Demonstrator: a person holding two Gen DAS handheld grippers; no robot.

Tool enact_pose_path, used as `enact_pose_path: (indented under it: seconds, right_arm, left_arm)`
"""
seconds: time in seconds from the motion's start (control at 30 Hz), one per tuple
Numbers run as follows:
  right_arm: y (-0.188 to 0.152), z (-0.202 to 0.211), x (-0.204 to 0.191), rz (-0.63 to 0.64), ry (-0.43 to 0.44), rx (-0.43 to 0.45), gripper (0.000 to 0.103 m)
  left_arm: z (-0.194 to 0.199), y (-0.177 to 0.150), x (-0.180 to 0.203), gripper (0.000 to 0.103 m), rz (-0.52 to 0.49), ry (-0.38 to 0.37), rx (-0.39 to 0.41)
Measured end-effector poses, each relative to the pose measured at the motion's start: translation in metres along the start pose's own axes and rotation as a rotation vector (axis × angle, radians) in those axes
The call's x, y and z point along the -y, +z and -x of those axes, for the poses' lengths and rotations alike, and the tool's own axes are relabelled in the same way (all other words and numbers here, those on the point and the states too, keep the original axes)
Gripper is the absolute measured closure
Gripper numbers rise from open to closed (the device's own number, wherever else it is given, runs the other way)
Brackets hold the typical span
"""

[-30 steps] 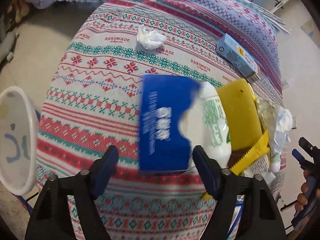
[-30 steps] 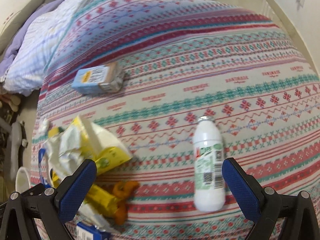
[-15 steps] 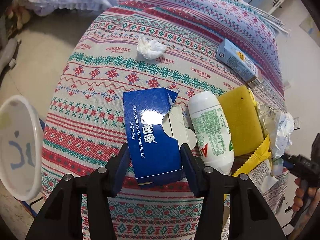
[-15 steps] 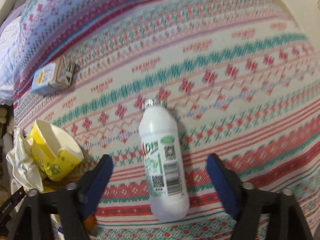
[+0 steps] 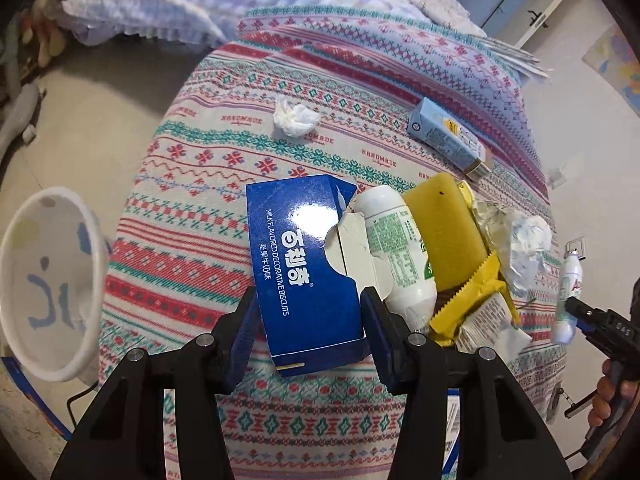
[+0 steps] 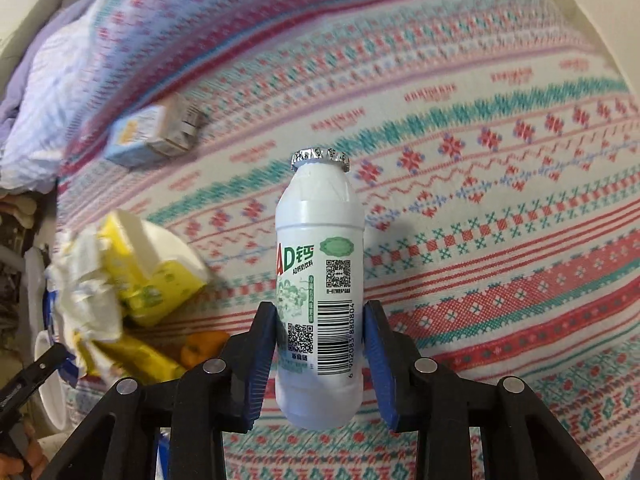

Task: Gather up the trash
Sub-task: 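Carry the blue box to the wastebasket and open the left tool over it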

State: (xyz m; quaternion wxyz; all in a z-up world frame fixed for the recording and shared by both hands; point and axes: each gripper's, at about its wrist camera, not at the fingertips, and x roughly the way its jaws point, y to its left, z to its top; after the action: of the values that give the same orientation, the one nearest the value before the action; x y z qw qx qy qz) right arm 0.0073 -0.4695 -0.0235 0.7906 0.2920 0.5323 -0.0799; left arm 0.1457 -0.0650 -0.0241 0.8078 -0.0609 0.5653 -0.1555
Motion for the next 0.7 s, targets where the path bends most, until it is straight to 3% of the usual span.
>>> enact_pose_path:
  seconds: [0.33,0.7]
  right_arm:
    - [-0.031,0.045,-0.067,0.132,0.109,0.087,0.064]
    - [-0.072,0.018,-0.183,0.323,0.231,0.022,0.064]
  left_arm:
    - [0.036,-0.026,-0.040,0.050,0.032,0.053,0.049]
    - [0.072,-0.057,-0.141,0.050,0.156,0.149,0.096]
